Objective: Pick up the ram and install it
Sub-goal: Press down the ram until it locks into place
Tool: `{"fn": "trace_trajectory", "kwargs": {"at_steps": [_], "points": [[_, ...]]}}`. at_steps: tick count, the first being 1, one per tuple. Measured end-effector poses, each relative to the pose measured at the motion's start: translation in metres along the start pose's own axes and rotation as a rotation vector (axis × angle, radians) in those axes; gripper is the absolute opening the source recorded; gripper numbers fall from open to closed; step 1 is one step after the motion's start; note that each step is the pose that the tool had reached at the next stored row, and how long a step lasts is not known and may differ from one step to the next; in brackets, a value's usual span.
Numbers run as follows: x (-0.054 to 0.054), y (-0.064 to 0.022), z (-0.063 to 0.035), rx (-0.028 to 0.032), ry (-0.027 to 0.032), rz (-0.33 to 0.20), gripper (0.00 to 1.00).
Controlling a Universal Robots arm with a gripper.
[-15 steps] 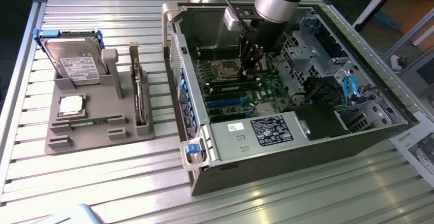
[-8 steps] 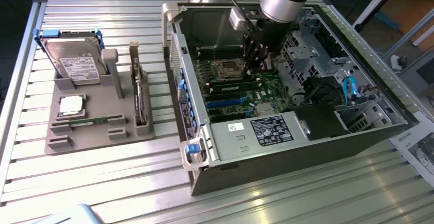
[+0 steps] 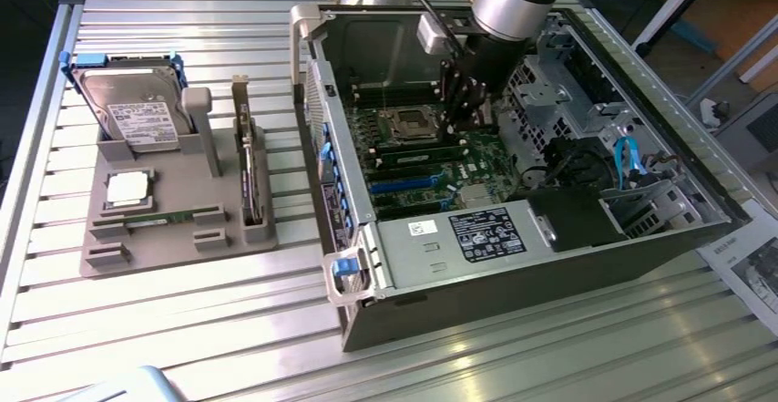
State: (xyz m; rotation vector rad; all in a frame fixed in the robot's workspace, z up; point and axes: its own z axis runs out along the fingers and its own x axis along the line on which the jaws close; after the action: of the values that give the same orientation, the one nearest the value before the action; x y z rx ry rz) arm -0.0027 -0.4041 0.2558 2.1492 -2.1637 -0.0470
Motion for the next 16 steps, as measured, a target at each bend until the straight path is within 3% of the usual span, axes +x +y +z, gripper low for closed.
{"fn": "trace_trajectory", "kwargs": {"at_steps": [16], "points": [[0.001, 0.0024, -0.0274, 0.0001, 0.0024, 0.000, 0.10]]}}
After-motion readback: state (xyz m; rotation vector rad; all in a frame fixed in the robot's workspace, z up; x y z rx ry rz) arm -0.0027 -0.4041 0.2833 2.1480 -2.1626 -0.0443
